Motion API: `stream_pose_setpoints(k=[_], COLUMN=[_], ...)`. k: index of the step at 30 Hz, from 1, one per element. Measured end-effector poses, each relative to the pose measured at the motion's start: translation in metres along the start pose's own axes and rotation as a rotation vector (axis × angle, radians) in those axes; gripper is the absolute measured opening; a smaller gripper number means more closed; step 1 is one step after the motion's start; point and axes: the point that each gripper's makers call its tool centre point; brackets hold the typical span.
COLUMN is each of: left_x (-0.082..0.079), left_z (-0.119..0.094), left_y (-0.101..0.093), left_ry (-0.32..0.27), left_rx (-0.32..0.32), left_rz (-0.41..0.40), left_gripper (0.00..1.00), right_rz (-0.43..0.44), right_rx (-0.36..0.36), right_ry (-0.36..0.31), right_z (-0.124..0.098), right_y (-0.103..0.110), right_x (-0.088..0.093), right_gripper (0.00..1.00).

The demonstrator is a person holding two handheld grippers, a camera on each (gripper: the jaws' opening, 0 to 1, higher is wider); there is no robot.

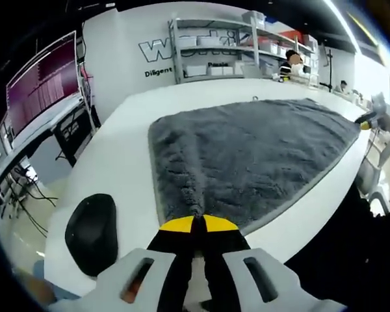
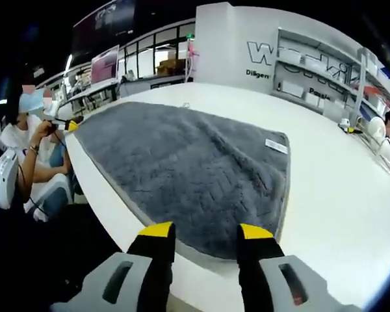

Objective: Open the folded towel by lifting each exposed corner and separating the folded layers until the towel lies flat within the target outline without major curled edges

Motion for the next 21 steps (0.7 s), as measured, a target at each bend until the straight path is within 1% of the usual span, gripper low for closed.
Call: stream_pose_setpoints(k=[2,4,7,11,17,21], left_x=[0.000,0.000,0.000,-0.001,-0.001,0.000], left_z=[0.000,0.000,0.000,0.000,0.000,-0.002], left_y=[0.000,0.000,0.000,0.000,0.000,0.001], left_ry=[0.001,0.001,0.002,0.007,0.011,0.023], left_rx=[-0.001,-0.003,-0.003,0.002,0.012,0.020], left_rz=[0.002,0.004,0.003,0.008,0.005,0.005], left_gripper=[0.03,0.03,0.03,0.03,0.02,0.02], right_rz=[0.005,0.009,0.035,0.022,0.039,0.036], right_rx=[0.002,0.010,-0.002,-0.032,-0.053,-0.059], right_ry=[0.023,0.061,0.036,0.025,-0.001,0.011], right_z=[0.000,0.000,-0.002,-0.004,-0.005,-0.007], right_y=[-0.002,-0.006,-0.006,-0.004,-0.006,-0.005], right_x=[0.007,0.018,0.017,0.017,0.017,0.018], right_gripper=[0.24,0.23,0.18,0.03,0.01,0.01])
Point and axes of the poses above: the point that each gripper's makers call its tool centre point, and the gripper's own axes: z roughly forward along the fingers, y roughly to its left, x roughly out of its underside, and after that the axes turned 13 degrees about -y, right-handed
